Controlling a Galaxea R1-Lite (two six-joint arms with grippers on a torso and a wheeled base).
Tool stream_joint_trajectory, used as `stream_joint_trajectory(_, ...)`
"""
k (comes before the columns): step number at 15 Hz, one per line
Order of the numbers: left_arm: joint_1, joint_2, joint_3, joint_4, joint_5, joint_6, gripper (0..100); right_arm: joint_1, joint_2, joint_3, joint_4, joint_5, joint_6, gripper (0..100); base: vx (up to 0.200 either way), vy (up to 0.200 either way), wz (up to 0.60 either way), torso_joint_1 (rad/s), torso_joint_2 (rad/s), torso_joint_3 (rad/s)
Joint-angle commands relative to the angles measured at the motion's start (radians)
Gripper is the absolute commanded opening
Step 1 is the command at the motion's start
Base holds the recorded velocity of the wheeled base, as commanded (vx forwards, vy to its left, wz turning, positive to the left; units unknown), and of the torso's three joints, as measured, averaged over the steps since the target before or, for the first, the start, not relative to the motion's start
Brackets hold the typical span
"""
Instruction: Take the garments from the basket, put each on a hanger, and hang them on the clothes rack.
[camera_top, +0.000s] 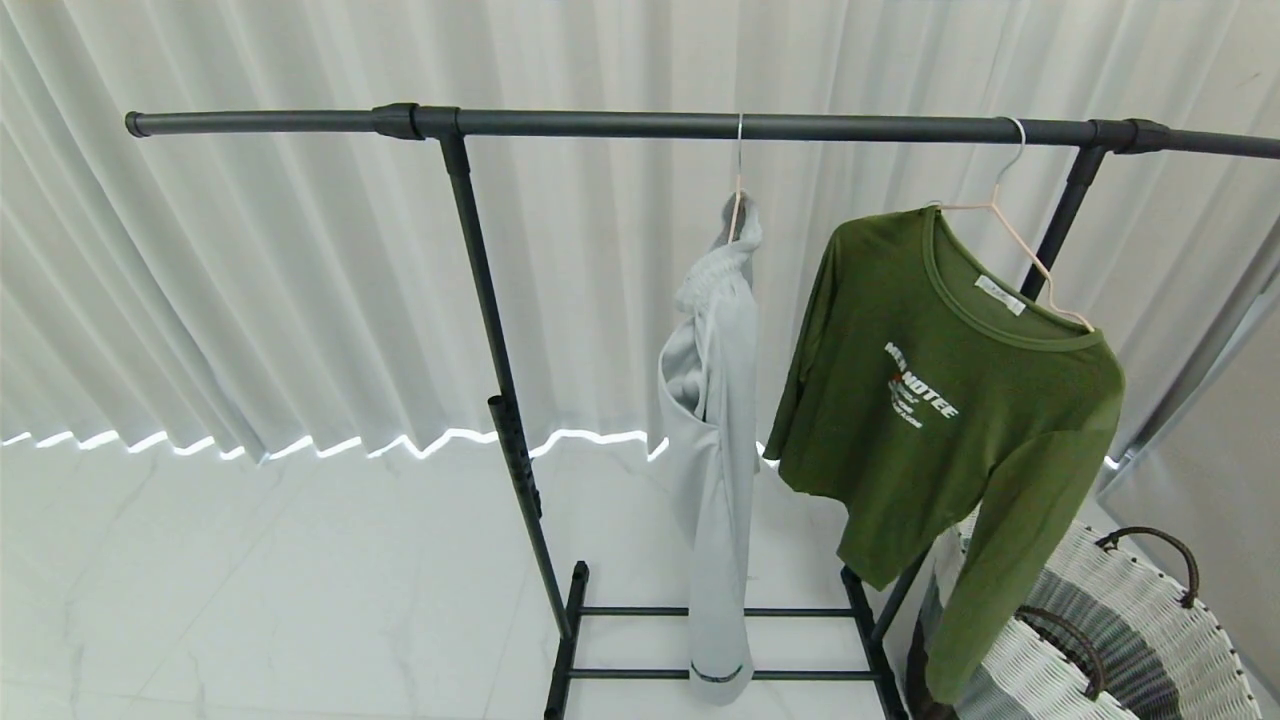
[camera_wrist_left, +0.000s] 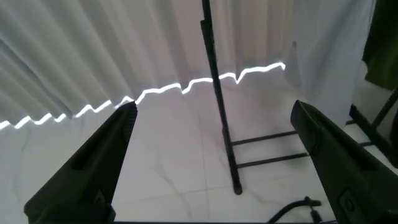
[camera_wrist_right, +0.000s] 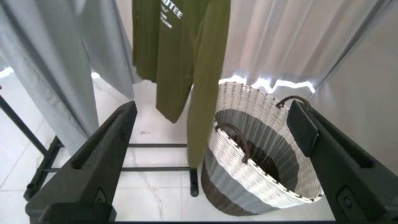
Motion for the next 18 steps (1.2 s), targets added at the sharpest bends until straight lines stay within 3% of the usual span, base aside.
stream_joint_trajectory(1,-0.001,0.005,0.0,-0.002,-0.008,0.045,100,0.0,0.0,0.0,0.0,0.0,-0.002,100,0.0,0.0,0.0,0.0,0.0,0.0)
stream_joint_trajectory(2,-0.002,0.005,0.0,0.0,-0.025,0.055,100,0.0,0.0,0.0,0.0,0.0,0.0,100,0.0,0.0,0.0,0.0,0.0,0.0)
stream_joint_trajectory(5,-0.131,0.017,0.0,0.0,-0.051,0.049,100,0.0,0.0,0.0,0.0,0.0,0.003,100,0.0,0.0,0.0,0.0,0.0,0.0)
stream_joint_trajectory(8,-0.127,-0.09,0.0,-0.002,-0.051,-0.09,100,0.0,0.0,0.0,0.002,0.0,0.003,100,0.0,0.0,0.0,0.0,0.0,0.0)
stream_joint_trajectory(9,-0.124,-0.089,0.001,-0.005,-0.014,-0.158,100,0.0,0.0,0.0,0.0,0.0,0.004,100,0.0,0.0,0.0,0.0,0.0,0.0)
stream_joint_trajectory(12,-0.124,-0.09,0.007,-0.002,0.199,-0.169,100,0.0,0.0,0.0,0.002,0.0,0.007,100,0.0,0.0,0.0,0.0,0.0,0.0)
stream_joint_trajectory(15,-0.122,-0.09,0.007,0.005,0.199,-0.133,100,0.0,0.0,0.0,0.002,0.0,0.007,100,0.0,0.0,0.0,0.0,0.0,0.0)
stream_joint_trajectory(18,-0.124,-0.09,0.007,0.012,0.199,-0.15,100,0.0,0.0,0.0,0.0,0.0,0.007,100,0.0,0.0,0.0,0.0,0.0,0.0)
